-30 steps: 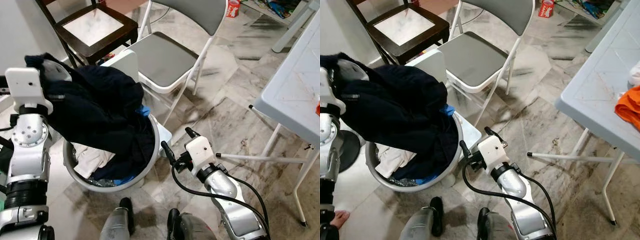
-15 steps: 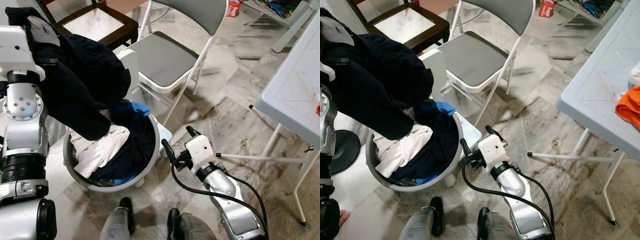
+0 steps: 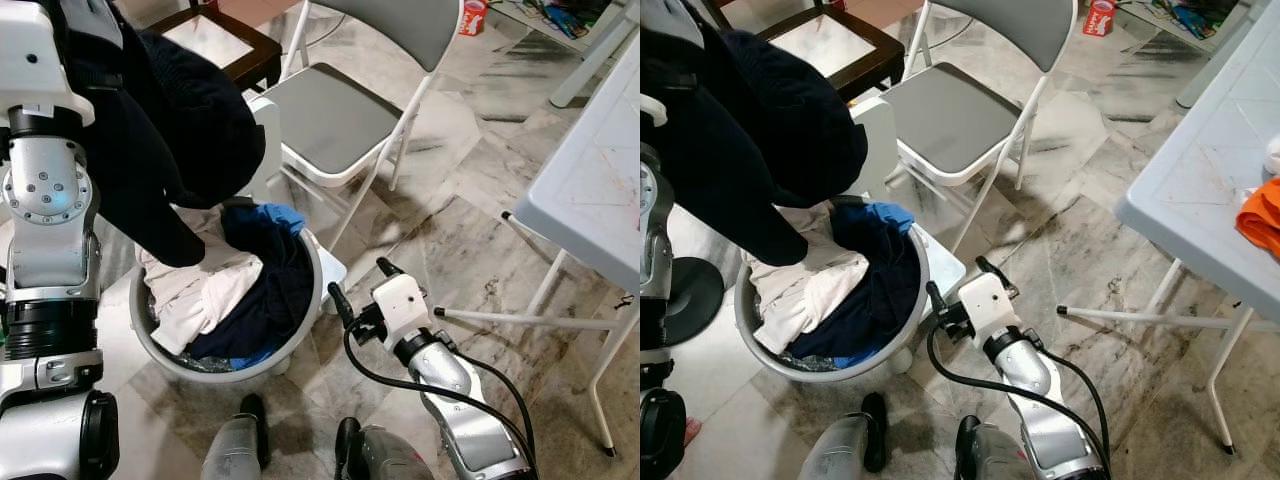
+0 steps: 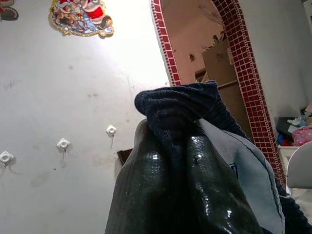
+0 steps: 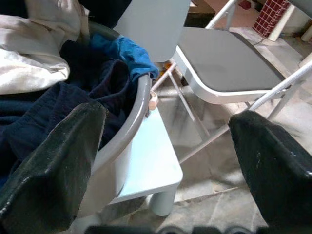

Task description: Hang hanger

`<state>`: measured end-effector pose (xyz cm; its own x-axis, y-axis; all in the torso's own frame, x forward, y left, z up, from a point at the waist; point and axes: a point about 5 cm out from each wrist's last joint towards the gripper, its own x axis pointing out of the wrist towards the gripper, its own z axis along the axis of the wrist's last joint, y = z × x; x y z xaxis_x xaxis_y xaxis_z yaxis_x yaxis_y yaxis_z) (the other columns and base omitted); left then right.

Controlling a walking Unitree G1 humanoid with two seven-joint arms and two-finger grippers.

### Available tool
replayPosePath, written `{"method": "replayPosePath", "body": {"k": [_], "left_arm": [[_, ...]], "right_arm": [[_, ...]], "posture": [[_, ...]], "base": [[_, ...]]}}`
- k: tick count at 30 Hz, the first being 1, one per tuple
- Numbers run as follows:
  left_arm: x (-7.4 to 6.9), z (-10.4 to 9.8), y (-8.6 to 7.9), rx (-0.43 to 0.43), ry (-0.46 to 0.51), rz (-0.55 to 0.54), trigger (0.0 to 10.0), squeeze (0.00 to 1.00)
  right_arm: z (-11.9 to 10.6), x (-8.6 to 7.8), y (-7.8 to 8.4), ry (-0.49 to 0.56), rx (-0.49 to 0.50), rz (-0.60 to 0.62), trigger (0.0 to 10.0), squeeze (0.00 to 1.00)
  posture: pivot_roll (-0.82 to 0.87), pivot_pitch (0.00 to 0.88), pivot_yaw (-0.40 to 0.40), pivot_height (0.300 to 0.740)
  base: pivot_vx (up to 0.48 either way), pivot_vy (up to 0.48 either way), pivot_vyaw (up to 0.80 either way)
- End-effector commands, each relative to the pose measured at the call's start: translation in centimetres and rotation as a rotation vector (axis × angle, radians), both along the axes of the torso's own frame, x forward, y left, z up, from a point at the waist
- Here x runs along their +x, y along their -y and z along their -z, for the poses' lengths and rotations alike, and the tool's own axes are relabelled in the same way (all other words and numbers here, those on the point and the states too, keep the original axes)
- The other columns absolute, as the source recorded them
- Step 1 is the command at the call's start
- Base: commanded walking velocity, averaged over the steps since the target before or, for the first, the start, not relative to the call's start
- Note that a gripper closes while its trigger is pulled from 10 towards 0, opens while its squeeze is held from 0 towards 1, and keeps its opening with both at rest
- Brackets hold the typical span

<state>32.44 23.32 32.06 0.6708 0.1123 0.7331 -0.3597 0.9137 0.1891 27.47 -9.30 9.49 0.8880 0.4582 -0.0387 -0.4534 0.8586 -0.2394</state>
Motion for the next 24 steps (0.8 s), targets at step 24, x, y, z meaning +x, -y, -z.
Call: {"method": "replayPosePath", "body": {"k": [24], "left_arm": [[-5.2,22.5,1.3,-0.215,-0.813,0.018,1.0,0.00]], "right_arm": [[4.5,0.3,0.3,-0.365,0.018,0.040,10.0,0.00]], "posture": [[0.10,0.305,-0.052,0.740]], "base": [[0.000,0.000,0.00]]}}
